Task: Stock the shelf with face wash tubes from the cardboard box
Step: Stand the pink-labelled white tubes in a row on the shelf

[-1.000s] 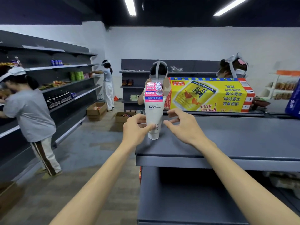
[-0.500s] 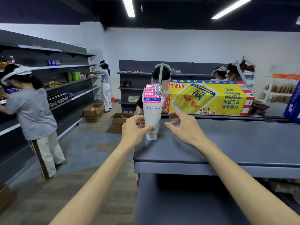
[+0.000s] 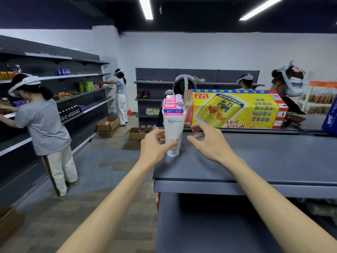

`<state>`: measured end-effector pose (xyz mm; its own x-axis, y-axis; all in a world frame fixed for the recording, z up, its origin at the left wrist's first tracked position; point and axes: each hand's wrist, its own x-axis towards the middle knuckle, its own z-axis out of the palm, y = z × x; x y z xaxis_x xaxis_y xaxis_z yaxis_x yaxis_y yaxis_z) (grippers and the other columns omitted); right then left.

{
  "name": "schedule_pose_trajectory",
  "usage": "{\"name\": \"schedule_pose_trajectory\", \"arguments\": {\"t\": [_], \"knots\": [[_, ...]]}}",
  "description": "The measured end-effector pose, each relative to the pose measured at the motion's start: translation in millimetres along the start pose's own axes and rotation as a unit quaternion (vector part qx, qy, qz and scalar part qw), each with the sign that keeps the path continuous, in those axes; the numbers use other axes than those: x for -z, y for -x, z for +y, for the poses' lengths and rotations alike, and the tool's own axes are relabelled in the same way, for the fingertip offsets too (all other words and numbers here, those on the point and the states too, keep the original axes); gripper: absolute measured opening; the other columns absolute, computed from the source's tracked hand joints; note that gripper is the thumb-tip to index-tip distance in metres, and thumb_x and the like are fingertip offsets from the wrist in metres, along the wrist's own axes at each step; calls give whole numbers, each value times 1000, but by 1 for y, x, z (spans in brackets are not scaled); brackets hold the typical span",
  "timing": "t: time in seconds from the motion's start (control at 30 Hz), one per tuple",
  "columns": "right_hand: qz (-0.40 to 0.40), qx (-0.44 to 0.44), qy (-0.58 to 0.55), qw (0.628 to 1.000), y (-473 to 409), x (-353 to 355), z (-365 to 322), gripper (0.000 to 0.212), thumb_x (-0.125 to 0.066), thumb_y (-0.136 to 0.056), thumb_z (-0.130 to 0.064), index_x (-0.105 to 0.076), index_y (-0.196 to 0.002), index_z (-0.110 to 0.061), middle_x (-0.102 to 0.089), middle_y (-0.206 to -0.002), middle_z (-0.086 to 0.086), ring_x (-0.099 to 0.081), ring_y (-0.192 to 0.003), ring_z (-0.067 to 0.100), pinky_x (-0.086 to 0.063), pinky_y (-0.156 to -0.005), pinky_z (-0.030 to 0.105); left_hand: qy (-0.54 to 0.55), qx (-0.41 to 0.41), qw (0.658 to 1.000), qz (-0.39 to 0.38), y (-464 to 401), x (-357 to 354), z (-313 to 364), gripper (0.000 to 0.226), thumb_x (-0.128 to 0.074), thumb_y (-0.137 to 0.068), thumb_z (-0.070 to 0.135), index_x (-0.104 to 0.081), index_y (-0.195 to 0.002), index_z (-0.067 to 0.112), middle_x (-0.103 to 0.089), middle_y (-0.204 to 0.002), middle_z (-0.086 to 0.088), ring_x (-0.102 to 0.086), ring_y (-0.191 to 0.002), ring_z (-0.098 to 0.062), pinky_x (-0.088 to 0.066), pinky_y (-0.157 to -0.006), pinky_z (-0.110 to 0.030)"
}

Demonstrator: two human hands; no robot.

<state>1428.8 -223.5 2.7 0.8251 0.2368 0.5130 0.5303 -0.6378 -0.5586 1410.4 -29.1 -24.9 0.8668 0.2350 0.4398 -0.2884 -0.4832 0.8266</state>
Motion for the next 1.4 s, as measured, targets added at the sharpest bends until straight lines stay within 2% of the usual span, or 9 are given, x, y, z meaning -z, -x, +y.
{"name": "schedule_pose_trajectory", "arguments": {"t": [0.23, 0.37, 0.43, 0.53, 0.63, 0.83, 1.03, 1.2, 1.4], "knots": [[9, 3, -19, 1000, 21, 18, -5, 35, -68, -89, -31, -59, -121, -23, -61, -111, -12, -66, -94, 5, -47, -85, 21, -65, 36, 997, -16, 18, 4, 15, 60, -83, -76, 30, -57, -128, 15, -67, -123, -2, -67, -104, -17, -54, -96, -40], [7, 8, -32, 999, 39, 26, -5, 33, -68, -89, -31, -59, -120, -22, -64, -111, -9, -66, -94, 6, -46, -86, 23, -78, 45, 996, -9, 43, 6, 30, 62, -81, -78, 28, -53, -132, 16, -62, -128, -2, -64, -109, -18, -53, -96, -38], [3, 11, -35, 999, 48, 29, -2, 32, -68, -89, -31, -59, -119, -22, -64, -112, -8, -66, -94, 6, -45, -86, 22, -76, 37, 996, -7, 59, 5, 37, 54, -78, -80, 25, -56, -129, 18, -63, -125, -1, -65, -106, -15, -53, -91, -31], [-4, 16, -57, 998, 63, 30, 1, 32, -69, -89, -29, -60, -118, -21, -64, -112, -8, -67, -95, 7, -50, -89, 26, -88, 8, 996, 2, 84, 1, 43, 45, -75, -81, 18, -61, -124, 19, -65, -114, 7, -64, -98, -8, -45, -76, -7], [-14, 25, -67, 997, 80, 29, 3, 32, -70, -88, -28, -61, -118, -19, -65, -110, -8, -68, -94, 10, -51, -90, 29, -109, -24, 994, -1, 108, -5, 45, 42, -73, -82, 17, -62, -122, 19, -64, -114, 11, -61, -101, -5, -42, -77, -1], [-31, 13, -50, 998, 110, 39, -1, 31, -68, -89, -31, -59, -117, -23, -65, -114, -8, -67, -95, 9, -52, -90, 31, -123, -35, 992, -14, 138, -6, 50, 41, -72, -81, 17, -63, -121, 15, -67, -115, 3, -65, -104, -12, -55, -89, -23], [-12, -4, -22, 1000, 139, 54, -17, 29, -67, -90, -31, -61, -116, -21, -65, -115, -7, -67, -94, 10, -51, -89, 29, -107, -39, 993, -34, 160, 2, 51, 39, -74, -80, 18, -64, -117, 16, -67, -109, 1, -67, -98, -12, -56, -90, -29], [-21, -48, -20, 998, 183, 40, -23, 28, -67, -89, -31, -61, -115, -23, -65, -114, -9, -67, -92, 5, -53, -92, 32, -112, -37, 990, -82, 198, 3, 29, 38, -75, -79, 18, -64, -116, 17, -67, -111, 0, -65, -96, -10, -54, -87, -24], [-31, -106, -8, 994, 239, 25, -18, 32, -67, -89, -34, -59, -118, -25, -63, -118, -11, -66, -94, 4, -54, -92, 34, -111, -46, 984, -130, 239, -3, 7, 37, -75, -79, 20, -63, -115, 17, -67, -107, 4, -63, -95, -10, -53, -91, -33]]}}
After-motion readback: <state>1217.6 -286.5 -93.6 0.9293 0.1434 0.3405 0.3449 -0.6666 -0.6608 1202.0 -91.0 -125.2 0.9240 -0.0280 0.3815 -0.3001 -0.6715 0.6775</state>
